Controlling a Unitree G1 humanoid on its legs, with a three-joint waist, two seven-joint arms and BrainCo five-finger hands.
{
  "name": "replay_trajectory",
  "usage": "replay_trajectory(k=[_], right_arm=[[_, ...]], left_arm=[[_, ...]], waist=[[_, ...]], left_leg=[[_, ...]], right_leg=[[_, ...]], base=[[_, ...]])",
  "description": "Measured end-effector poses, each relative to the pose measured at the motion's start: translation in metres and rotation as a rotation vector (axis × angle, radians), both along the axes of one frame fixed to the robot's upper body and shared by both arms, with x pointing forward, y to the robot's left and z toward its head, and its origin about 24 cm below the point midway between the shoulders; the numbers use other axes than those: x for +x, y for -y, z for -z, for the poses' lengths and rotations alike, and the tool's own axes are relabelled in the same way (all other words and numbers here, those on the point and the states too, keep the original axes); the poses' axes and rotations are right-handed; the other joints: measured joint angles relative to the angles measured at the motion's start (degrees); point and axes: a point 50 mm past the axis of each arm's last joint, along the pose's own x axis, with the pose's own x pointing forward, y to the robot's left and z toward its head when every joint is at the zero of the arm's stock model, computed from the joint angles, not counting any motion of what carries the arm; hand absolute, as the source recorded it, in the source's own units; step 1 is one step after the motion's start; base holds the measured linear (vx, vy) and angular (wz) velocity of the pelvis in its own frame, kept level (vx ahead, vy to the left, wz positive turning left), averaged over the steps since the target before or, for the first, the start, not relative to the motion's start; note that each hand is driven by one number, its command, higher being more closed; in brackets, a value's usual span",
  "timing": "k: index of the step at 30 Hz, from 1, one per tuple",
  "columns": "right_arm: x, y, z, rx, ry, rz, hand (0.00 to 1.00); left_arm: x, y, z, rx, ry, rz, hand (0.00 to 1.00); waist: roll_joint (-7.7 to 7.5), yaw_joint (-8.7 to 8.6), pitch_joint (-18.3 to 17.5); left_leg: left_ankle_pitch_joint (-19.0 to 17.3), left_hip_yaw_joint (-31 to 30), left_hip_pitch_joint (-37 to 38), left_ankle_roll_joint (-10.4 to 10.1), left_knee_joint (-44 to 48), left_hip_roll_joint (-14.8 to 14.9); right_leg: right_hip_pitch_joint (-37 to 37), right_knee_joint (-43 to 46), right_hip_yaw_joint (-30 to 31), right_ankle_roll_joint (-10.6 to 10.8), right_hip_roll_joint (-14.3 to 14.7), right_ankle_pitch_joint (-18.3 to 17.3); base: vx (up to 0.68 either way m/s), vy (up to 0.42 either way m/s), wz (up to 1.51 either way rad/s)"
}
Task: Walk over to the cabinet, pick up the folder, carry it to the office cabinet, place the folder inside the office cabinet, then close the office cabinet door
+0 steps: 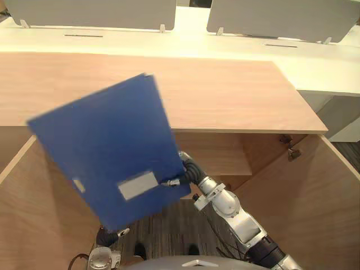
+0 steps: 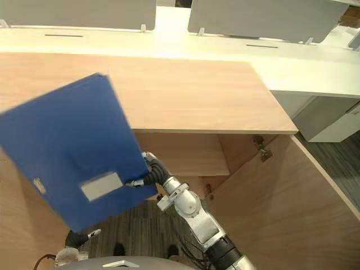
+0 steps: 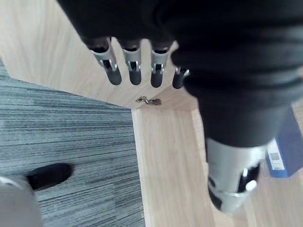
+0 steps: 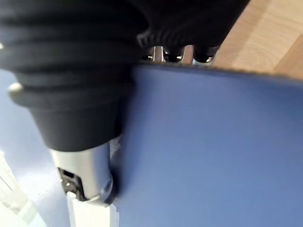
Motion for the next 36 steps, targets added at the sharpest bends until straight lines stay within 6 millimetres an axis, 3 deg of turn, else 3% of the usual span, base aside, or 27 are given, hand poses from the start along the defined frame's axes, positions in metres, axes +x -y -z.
replay_trajectory(k=[1,4,6,9,14,21,24,28,30,36], right_arm=[[0.001,-0.001,-0.001,-0.008,0.006,-0.004,1.0],[0.017,-0.005,-0.017,-0.095,0.129,-0.026,1.0],[0.031,-0.005,-0.029,-0.171,0.213,-0.023,1.0],[0.04,-0.005,-0.035,-0.218,0.265,-0.005,1.0],[0.047,-0.007,-0.048,-0.236,0.326,0.002,1.0],[0.051,-0.007,-0.057,-0.188,0.352,0.052,1.0],[0.057,0.002,-0.063,-0.079,0.293,0.108,1.0],[0.07,0.029,-0.083,0.14,0.231,0.217,1.0],[0.077,0.05,-0.096,0.298,0.211,0.304,1.0],[0.092,0.085,-0.12,0.59,0.167,0.389,1.0]], left_arm=[[0.001,0.0,0.0,0.003,0.002,0.002,0.0],[0.024,-0.001,-0.007,0.018,0.053,0.034,0.0],[0.049,0.002,-0.016,0.017,0.113,0.049,0.0],[0.071,0.002,-0.026,0.034,0.177,0.057,0.0],[0.096,0.0,-0.041,0.045,0.255,0.06,0.0],[0.128,0.012,-0.071,0.015,0.427,0.051,0.0],[0.141,0.021,-0.086,-0.01,0.509,0.058,0.0],[0.151,0.036,-0.097,-0.066,0.582,0.058,0.0],[0.154,0.037,-0.102,-0.083,0.609,0.051,0.0],[0.157,0.038,-0.108,-0.11,0.639,0.049,0.0]], waist=[[0.07,0.06,0.3],[0.07,0.48,6.0],[2.47,0.57,10.7],[4.42,0.93,15.2],[4.65,1.31,19.3],[5.3,2.04,21.2],[5.36,2.34,21.5],[5.36,2.46,22.2],[5.33,3.01,22.4],[5.3,3.12,22.8]], left_leg=[[0.1,0.1,-0.3,0.0,0.0,0.0],[-1.1,0.8,-6.5,0.7,5.9,0.4],[-6.3,0.4,-16.7,0.9,19.3,2.8],[-8.8,-0.4,-24.1,0.9,27.2,5.0],[-10.9,-0.6,-32.8,0.7,34.3,6.2],[-11.7,-0.5,-43.4,0.8,40.9,7.4],[-11.6,-0.4,-47.7,0.7,42.5,8.3],[-11.6,-0.4,-50.9,0.7,43.9,8.8],[-12.0,-0.3,-52.5,0.5,45.0,9.3],[-12.8,-0.6,-52.9,0.3,46.3,9.8]], right_leg=[[-0.4,0.1,0.1,0.0,0.0,0.3],[-5.0,2.3,1.1,-0.3,-0.1,1.3],[-10.5,5.7,1.0,-0.3,0.7,1.4],[-16.6,10.6,1.0,-0.6,2.0,0.5],[-27.3,22.1,1.8,-0.9,2.0,-3.3],[-40.1,32.9,2.5,-1.5,1.1,-7.0],[-44.5,35.0,2.3,-2.0,1.2,-7.3],[-48.0,37.2,2.1,-2.6,1.1,-8.0],[-49.9,38.9,2.1,-2.5,1.1,-8.5],[-50.6,41.1,1.3,-3.0,1.0,-10.2]], base=[[-0.02,0.008,-0.14],[-0.06,0.019,-0.09],[-0.18,0.013,-0.02],[-0.18,0.01,-0.07],[-0.16,0.02,-0.06],[-0.12,-0.023,0.0],[-0.06,-0.059,-0.03],[0.0,-0.044,0.01],[0.06,-0.034,-0.01],[0.07,-0.027,0.01]])
